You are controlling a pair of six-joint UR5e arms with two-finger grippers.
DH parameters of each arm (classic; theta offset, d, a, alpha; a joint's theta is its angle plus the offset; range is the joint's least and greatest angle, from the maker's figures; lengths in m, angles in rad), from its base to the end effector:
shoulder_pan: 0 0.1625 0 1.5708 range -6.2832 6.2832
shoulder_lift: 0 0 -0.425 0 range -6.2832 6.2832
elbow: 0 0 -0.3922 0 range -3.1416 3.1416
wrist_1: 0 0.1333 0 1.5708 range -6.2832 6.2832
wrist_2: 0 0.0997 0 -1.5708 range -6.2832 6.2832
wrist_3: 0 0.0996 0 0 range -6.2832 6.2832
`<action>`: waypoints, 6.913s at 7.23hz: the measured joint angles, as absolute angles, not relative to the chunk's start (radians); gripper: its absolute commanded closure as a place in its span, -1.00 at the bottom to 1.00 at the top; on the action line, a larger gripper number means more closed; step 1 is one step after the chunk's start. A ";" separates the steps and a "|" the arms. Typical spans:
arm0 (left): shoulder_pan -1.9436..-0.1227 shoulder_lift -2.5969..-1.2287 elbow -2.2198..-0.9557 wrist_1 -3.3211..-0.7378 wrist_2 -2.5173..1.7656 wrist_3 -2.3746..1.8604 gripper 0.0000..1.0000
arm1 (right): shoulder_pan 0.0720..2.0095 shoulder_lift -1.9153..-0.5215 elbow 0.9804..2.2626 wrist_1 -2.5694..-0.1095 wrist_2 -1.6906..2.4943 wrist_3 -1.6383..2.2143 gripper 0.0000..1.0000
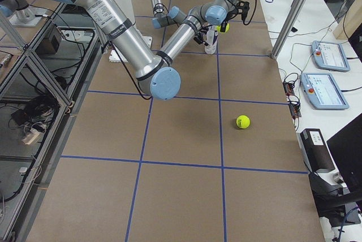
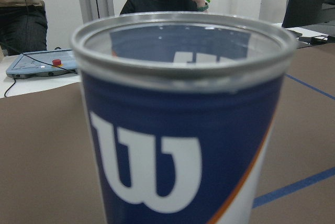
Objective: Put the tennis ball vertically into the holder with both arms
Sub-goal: 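Carry the ball with the right gripper above the can's open top, then open the right gripper to drop the ball into the can, then move the right gripper to the other yellow ball and grasp it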
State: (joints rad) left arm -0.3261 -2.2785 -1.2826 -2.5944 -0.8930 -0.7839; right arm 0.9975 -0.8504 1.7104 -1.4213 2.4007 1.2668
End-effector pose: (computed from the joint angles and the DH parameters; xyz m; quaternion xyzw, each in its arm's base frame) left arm 0.6233 -0.4174 0.2367 0.5410 0.3971 -0.0521 0.7395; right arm -0.3003 -0.5753 0.1361 -0.0127 -0.5659 0.0889 0.8196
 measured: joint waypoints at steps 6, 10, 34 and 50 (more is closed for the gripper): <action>-0.334 -2.288 -1.272 -2.594 -0.892 -0.786 -0.98 | 0.945 -0.812 1.710 -1.416 2.367 1.305 1.00; -0.345 -2.320 -1.235 -2.597 -0.891 -0.787 -0.62 | 0.930 -0.795 1.709 -1.416 2.356 1.311 1.00; -0.374 -2.345 -1.234 -2.600 -0.893 -0.792 -0.38 | 1.145 -0.946 1.402 -1.316 2.214 0.586 -1.00; -0.391 -2.344 -1.233 -2.595 -0.899 -0.786 -0.47 | 1.139 -1.076 1.026 -0.962 2.147 0.296 1.00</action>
